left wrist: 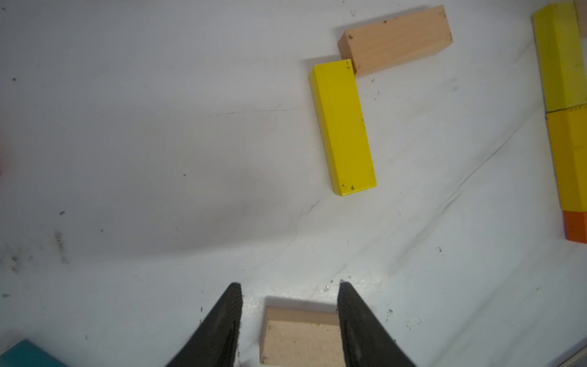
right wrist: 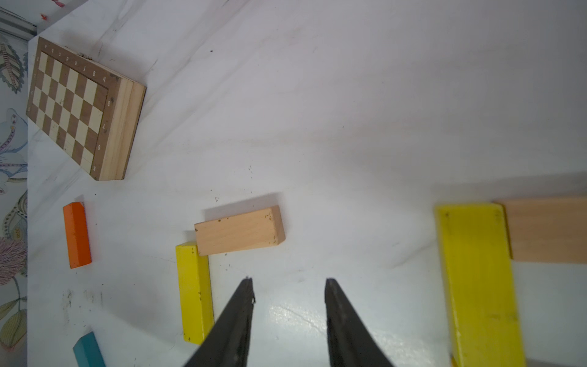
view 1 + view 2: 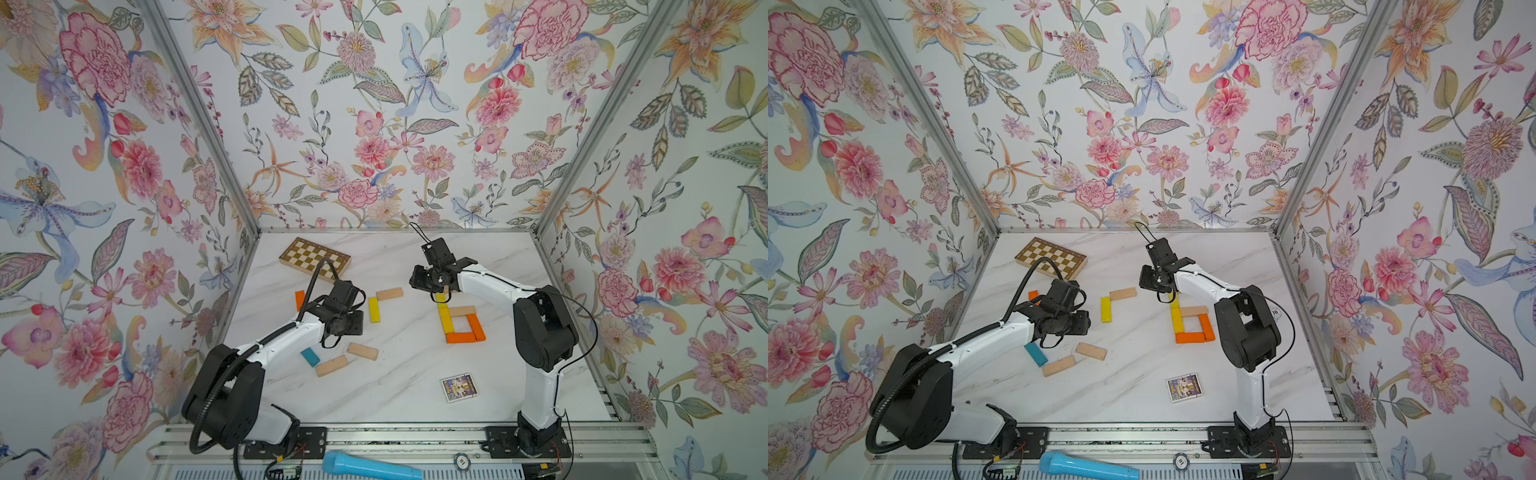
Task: Assemble the number 6 with building blocks
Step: Assemble the building block at the center of the board.
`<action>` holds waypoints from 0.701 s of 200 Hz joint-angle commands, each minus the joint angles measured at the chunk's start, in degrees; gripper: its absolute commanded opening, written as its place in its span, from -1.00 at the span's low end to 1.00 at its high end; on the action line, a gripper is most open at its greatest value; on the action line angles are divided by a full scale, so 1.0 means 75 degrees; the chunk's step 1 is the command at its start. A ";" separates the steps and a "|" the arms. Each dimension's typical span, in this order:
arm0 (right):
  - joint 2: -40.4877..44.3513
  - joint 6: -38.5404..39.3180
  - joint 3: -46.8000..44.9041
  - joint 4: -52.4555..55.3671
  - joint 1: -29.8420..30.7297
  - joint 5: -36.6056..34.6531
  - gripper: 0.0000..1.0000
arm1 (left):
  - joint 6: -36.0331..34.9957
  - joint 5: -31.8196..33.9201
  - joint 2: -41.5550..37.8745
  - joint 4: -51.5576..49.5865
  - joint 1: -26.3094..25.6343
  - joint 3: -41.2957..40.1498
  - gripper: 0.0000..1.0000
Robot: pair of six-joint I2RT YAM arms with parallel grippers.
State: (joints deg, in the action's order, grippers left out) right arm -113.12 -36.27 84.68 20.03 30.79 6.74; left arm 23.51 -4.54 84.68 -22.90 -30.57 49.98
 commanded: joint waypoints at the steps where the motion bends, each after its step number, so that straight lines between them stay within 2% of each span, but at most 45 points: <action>1: 0.0286 0.0005 -0.0232 -0.0274 -0.0140 0.0402 -0.22 | 0.0004 -0.0137 0.0508 0.0258 -0.0307 0.0409 -0.04; 28: 0.0283 0.0102 -0.0363 -0.0378 -0.0177 0.0548 -0.22 | 0.0138 -0.0282 0.1305 0.0462 -0.0506 0.0685 -0.22; 66: 0.0306 0.0143 -0.0506 -0.0534 -0.0191 0.0719 -0.23 | 0.0357 -0.0288 0.1957 0.0564 -0.0528 0.0975 -0.69; 140: 0.0188 0.0143 -0.0600 -0.0756 -0.0191 0.0967 -0.23 | 0.0440 -0.0248 0.2465 0.0461 -0.0520 0.1457 -0.80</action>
State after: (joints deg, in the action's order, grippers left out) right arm -113.01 -35.99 81.28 15.33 29.47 13.04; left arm 26.28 -6.04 101.69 -19.18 -34.15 58.92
